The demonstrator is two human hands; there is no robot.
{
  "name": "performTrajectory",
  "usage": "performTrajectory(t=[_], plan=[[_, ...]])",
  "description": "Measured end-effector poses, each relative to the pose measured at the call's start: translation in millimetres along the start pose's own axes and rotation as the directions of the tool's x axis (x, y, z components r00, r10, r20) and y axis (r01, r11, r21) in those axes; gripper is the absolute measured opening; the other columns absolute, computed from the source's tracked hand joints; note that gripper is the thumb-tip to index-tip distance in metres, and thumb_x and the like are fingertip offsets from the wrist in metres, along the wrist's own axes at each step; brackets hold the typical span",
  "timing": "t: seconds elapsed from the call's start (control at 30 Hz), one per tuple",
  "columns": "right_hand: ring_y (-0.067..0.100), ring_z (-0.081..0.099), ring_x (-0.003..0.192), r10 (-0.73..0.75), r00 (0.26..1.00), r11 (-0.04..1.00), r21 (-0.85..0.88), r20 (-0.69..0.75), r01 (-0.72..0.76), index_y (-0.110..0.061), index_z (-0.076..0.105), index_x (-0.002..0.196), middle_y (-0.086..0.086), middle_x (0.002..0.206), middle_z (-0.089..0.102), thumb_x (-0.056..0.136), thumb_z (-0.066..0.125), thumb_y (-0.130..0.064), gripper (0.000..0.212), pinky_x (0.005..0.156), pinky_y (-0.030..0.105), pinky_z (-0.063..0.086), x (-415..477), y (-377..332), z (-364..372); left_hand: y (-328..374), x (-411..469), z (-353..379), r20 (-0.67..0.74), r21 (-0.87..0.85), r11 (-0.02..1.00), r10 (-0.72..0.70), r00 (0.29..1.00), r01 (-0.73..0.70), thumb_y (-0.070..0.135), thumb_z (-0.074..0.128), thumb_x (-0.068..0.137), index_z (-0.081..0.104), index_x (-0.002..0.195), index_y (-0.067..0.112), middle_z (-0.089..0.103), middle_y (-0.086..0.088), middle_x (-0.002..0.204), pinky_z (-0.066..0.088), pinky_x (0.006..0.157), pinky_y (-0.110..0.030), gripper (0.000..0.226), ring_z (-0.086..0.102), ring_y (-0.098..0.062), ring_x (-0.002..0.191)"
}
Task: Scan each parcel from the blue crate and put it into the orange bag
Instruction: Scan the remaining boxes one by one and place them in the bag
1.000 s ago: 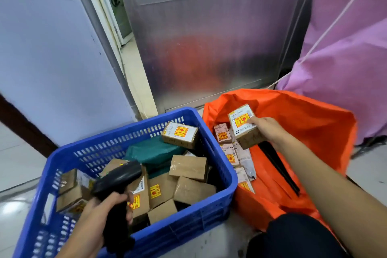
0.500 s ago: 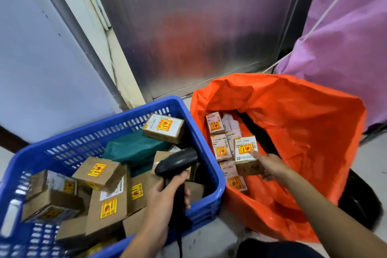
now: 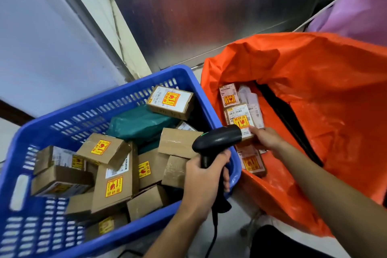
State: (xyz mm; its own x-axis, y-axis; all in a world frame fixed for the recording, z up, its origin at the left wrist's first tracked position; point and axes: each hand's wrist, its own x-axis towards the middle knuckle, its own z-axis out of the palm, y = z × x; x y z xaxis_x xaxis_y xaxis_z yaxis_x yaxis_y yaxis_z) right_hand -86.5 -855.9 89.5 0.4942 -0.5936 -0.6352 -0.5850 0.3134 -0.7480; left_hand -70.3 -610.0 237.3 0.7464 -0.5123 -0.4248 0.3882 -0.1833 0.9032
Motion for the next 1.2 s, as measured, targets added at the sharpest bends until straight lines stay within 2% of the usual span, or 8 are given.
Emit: performTrajectory(t=[0.17, 0.33, 0.43, 0.53, 0.63, 0.8, 1.07, 1.2], plan=[[0.029, 0.071, 0.098, 0.032, 0.998, 0.989, 0.143, -0.055, -0.024, -0.005, 0.06, 0.134, 0.012, 0.12, 0.071, 0.105, 0.055, -0.022, 0.034, 0.064, 0.034, 0.059, 46, -21, 19, -3, 5, 2, 0.013, 0.011, 1.0, 0.011, 1.0, -0.011, 0.026, 0.072, 0.094, 0.066, 0.066, 0.014, 0.055, -0.016, 0.057, 0.047, 0.051, -0.033, 0.032, 0.05, -0.023, 0.048], [0.027, 0.066, 0.097, -0.011, 0.997, 0.979, 0.202, -0.08, 0.027, -0.009, 0.06, 0.134, 0.01, 0.119, 0.068, 0.106, 0.049, -0.024, 0.034, 0.087, 0.042, 0.057, 73, -45, 40, -6, 7, -2, 0.042, -0.009, 1.0, 0.004, 0.999, -0.003, 0.026, 0.072, 0.095, 0.068, 0.064, 0.019, 0.056, -0.015, 0.057, 0.048, 0.051, -0.03, 0.032, 0.053, -0.023, 0.048], [0.024, 0.066, 0.095, -0.015, 0.999, 0.991, 0.131, -0.034, 0.02, -0.014, 0.065, 0.11, 0.01, 0.111, 0.069, 0.105, 0.046, -0.018, 0.02, 0.078, 0.032, 0.051, 76, -51, 41, -5, 7, -3, 0.067, -0.02, 1.0, -0.004, 0.998, 0.005, 0.026, 0.072, 0.095, 0.069, 0.063, 0.021, 0.056, -0.014, 0.057, 0.048, 0.051, -0.03, 0.033, 0.053, -0.022, 0.048], [0.02, 0.057, 0.076, 0.007, 0.999, 0.999, 0.047, -0.046, -0.005, -0.014, 0.063, 0.094, 0.019, 0.117, 0.071, 0.1, 0.042, -0.009, 0.021, 0.064, 0.03, 0.044, 78, -43, 33, -6, 7, -2, 0.06, -0.024, 1.0, 0.005, 0.998, -0.004, 0.025, 0.072, 0.095, 0.068, 0.065, 0.017, 0.056, -0.015, 0.057, 0.047, 0.05, -0.03, 0.031, 0.052, -0.023, 0.047], [0.02, 0.055, 0.074, 0.001, 0.999, 0.999, -0.05, -0.04, -0.003, -0.01, 0.066, 0.102, 0.012, 0.097, 0.069, 0.102, 0.045, -0.014, 0.021, 0.065, 0.031, 0.043, 66, -40, 24, -7, 7, 0, 0.047, -0.017, 1.0, 0.02, 0.999, -0.019, 0.023, 0.071, 0.096, 0.067, 0.066, 0.013, 0.054, -0.017, 0.056, 0.046, 0.049, -0.03, 0.032, 0.05, -0.024, 0.045], [0.021, 0.056, 0.071, -0.012, 0.999, 0.983, -0.185, 0.036, 0.018, -0.013, 0.056, 0.081, 0.01, 0.081, 0.061, 0.104, 0.05, -0.018, 0.024, 0.069, 0.033, 0.045, 20, -57, 8, -2, 3, 1, 0.023, -0.033, 0.999, 0.003, 1.0, -0.002, 0.024, 0.071, 0.096, 0.065, 0.073, 0.007, 0.055, -0.018, 0.056, 0.046, 0.05, -0.031, 0.029, 0.05, -0.024, 0.046], [0.024, 0.065, 0.057, -0.179, 0.984, 0.941, -0.294, -0.004, 0.17, 0.0, 0.062, 0.106, 0.016, 0.08, 0.071, 0.1, 0.049, -0.015, 0.021, 0.054, 0.025, 0.045, -50, -109, -1, 3, 0, 2, -0.017, -0.089, 0.995, -0.052, 0.999, 0.05, 0.024, 0.072, 0.095, 0.067, 0.084, 0.001, 0.057, -0.018, 0.063, 0.049, 0.052, -0.034, 0.026, 0.053, -0.025, 0.051], [0.026, 0.068, 0.057, -0.224, 0.974, 0.877, -0.429, 0.036, 0.217, -0.002, 0.064, 0.102, 0.017, 0.078, 0.073, 0.097, 0.05, -0.012, 0.019, 0.051, 0.024, 0.045, -89, -127, 5, 9, -3, -7, -0.024, -0.106, 0.99, -0.096, 0.995, 0.093, 0.024, 0.073, 0.094, 0.066, 0.083, 0.003, 0.057, -0.015, 0.063, 0.046, 0.047, -0.031, 0.024, 0.052, -0.023, 0.049]])
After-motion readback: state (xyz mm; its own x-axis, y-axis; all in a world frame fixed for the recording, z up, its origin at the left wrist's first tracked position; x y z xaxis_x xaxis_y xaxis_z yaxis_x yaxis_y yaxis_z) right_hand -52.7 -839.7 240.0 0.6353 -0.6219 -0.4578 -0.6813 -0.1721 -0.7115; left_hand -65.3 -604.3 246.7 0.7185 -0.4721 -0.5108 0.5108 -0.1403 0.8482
